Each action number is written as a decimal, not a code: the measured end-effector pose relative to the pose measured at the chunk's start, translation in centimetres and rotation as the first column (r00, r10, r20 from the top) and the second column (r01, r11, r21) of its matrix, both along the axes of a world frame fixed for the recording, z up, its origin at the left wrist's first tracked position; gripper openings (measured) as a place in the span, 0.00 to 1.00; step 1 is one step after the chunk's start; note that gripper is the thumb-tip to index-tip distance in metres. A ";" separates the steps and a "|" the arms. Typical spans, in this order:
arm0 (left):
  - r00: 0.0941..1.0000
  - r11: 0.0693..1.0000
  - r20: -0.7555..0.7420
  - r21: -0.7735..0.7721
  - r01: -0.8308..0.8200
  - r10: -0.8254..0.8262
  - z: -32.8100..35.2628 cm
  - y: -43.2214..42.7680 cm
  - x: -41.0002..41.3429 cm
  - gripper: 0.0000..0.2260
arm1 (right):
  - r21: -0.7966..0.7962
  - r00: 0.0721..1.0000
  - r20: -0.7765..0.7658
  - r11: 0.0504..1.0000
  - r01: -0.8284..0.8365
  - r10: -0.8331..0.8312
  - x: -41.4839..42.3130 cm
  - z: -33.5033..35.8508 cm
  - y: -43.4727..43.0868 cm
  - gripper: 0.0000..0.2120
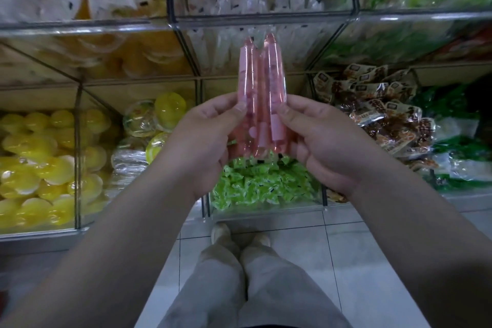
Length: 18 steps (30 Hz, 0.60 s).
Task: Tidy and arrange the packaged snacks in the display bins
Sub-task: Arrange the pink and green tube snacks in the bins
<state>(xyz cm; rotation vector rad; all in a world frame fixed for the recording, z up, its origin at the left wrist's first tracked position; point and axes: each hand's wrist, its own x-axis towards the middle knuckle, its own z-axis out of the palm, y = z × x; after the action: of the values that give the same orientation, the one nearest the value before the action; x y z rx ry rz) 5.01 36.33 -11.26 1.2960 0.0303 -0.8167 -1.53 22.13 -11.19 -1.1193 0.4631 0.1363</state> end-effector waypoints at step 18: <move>0.981 0.990 0.193 -0.136 0.019 0.008 7.7 -1.5 5.8 0.14 | 0.010 0.975 0.193 0.994 0.105 -0.105 5.2 7.8 -1.1 0.14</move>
<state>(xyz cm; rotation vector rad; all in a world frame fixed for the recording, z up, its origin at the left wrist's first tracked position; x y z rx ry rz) 10.80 34.87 -3.53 1.2394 -0.1820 -0.6824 3.69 20.98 -3.35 -1.0940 0.3475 -0.0656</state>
